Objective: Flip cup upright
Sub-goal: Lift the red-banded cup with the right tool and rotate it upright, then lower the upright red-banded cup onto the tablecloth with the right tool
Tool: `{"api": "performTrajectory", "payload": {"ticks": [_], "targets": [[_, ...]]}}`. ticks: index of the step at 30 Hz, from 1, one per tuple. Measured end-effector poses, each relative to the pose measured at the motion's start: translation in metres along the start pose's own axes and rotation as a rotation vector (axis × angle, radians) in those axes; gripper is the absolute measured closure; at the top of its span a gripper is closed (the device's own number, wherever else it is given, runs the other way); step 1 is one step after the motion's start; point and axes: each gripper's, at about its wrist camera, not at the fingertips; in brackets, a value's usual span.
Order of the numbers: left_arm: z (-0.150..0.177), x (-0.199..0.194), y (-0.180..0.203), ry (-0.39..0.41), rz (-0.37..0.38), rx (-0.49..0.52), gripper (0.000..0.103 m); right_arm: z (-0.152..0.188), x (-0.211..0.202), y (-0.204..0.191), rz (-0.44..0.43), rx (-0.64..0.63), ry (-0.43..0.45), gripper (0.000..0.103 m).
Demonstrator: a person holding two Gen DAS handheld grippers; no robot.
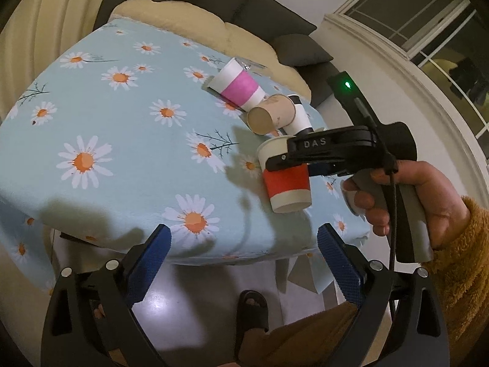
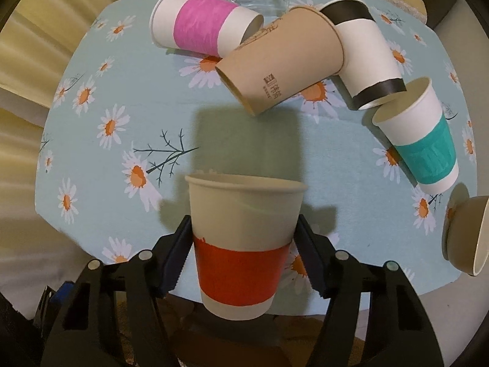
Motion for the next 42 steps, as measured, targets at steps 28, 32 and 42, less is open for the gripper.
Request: {"api": "performTrajectory", "payload": {"ticks": [28, 32, 42], "targets": [[-0.01, -0.005, -0.019, 0.066, 0.047, -0.083, 0.009, 0.131, -0.107, 0.004, -0.116, -0.158, 0.83, 0.038], [-0.012, -0.003, -0.022, 0.065, 0.04, -0.102, 0.009, 0.158, -0.109, 0.002, -0.067, -0.179, 1.005, 0.038], [-0.02, -0.001, -0.021, 0.104, 0.005, -0.102, 0.009, 0.188, -0.069, -0.014, 0.113, -0.076, 1.274, 0.038]]}}
Point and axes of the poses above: each gripper's, at about its wrist camera, not at the fingertips, and x roughly the way its jaws point, y to its right, z to its underside, and after that the axes turned 12 degrees about -y, right-handed
